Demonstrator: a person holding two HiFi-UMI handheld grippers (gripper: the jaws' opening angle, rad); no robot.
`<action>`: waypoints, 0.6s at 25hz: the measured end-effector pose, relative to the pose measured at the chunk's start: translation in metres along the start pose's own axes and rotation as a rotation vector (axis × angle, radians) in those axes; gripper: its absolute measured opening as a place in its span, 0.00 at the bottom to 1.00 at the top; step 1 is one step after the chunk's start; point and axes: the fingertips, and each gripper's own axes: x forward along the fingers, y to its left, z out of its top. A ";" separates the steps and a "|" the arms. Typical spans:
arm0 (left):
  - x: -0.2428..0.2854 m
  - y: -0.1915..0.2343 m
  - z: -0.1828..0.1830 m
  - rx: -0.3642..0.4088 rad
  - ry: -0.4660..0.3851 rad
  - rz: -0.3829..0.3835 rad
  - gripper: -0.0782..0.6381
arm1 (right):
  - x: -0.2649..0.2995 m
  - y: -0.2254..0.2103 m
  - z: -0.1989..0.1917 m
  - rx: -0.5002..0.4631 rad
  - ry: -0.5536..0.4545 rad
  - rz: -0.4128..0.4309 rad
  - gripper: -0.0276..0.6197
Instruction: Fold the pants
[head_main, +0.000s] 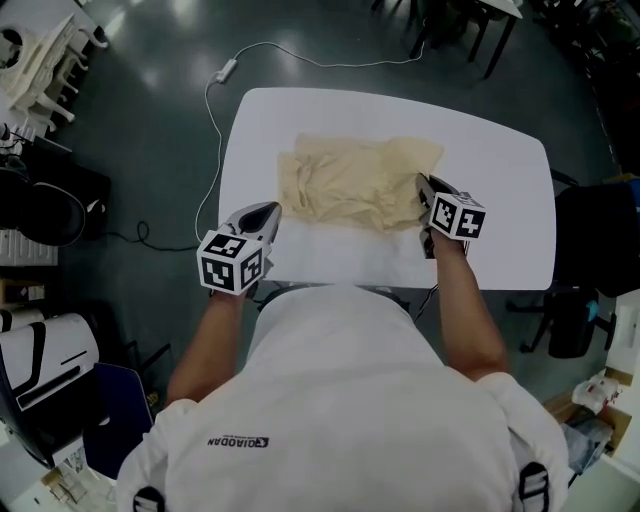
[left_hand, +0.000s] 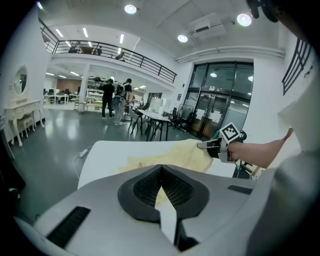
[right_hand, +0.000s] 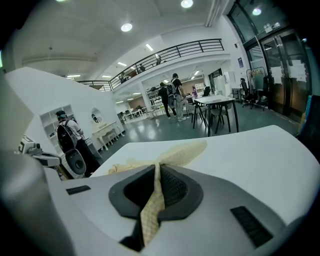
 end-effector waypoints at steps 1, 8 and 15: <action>-0.002 0.006 0.001 0.003 -0.001 -0.006 0.15 | 0.000 0.005 0.004 0.002 -0.007 -0.005 0.10; -0.016 0.029 0.005 0.001 -0.020 -0.051 0.15 | 0.004 0.058 0.032 0.001 -0.049 0.000 0.10; -0.031 0.053 -0.002 -0.005 -0.027 -0.067 0.15 | 0.026 0.116 0.045 -0.015 -0.053 0.030 0.10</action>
